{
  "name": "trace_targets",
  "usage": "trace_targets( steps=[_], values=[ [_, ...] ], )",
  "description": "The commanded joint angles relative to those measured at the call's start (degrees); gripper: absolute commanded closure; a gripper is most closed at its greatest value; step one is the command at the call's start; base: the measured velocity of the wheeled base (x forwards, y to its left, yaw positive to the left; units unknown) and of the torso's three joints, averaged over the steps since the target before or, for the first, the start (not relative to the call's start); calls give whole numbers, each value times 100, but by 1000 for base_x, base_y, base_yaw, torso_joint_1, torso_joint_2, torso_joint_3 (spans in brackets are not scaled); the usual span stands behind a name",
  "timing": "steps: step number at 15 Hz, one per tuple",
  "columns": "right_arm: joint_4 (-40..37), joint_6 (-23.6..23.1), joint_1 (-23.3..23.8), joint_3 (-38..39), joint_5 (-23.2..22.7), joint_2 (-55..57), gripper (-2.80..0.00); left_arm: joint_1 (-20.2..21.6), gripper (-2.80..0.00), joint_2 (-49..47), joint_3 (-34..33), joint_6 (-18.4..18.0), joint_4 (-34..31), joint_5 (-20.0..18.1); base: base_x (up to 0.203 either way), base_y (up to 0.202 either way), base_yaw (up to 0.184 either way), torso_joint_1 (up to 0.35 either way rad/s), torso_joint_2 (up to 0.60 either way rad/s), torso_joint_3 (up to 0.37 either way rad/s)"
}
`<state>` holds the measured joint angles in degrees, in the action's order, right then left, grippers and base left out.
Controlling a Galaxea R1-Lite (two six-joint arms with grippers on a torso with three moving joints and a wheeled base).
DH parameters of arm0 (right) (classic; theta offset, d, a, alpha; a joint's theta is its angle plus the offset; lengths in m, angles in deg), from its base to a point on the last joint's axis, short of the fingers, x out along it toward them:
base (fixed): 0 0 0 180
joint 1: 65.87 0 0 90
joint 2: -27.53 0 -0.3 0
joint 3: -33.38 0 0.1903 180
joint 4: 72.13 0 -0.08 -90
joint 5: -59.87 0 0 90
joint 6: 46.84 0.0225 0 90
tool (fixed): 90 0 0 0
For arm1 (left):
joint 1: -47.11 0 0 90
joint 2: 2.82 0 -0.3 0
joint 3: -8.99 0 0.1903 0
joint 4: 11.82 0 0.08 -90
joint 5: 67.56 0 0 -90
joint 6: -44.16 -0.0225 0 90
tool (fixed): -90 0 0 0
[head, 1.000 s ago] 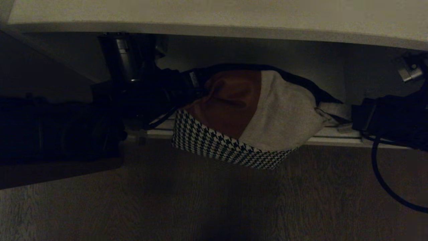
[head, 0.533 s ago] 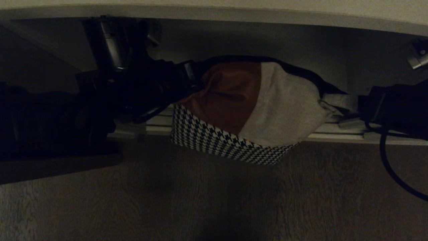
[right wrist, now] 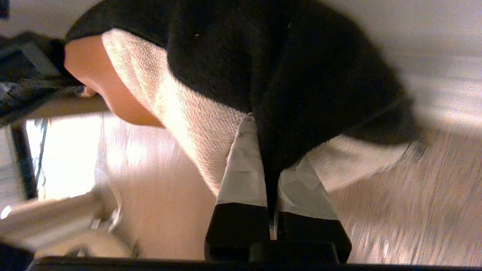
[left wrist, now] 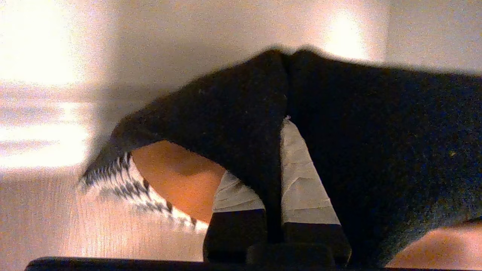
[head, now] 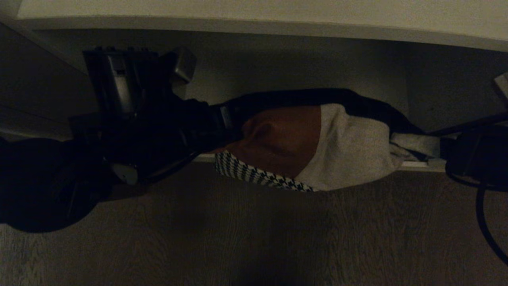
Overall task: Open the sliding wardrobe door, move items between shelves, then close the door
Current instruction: Place the pillow on the lower shelf
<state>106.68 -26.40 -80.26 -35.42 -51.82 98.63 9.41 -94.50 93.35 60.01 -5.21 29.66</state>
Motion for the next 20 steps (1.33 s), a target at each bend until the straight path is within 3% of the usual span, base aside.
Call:
trace_targets(
  steps=[1,8,13,16,20],
  values=[
    [-106,30,-142,437,-20,-122,0,-84,0,34,-470,64,18,-14,0,0,0,0,0,0],
    [-207,27,-171,-136,-62,-1069,0,-125,0,703,211,24,-31,-33,0,0,0,0,0,0],
    [-815,22,-187,-688,-521,-1801,0,-237,0,1255,294,-95,-42,-783,0,0,0,0,0,0],
    [-948,22,-186,-411,-773,-2037,0,-286,0,1458,43,-155,-15,-1014,0,0,0,0,0,0],
    [-912,28,-187,553,-1201,-2301,0,-288,0,1511,-825,-160,19,-1196,0,0,0,0,0,0]
  ],
)
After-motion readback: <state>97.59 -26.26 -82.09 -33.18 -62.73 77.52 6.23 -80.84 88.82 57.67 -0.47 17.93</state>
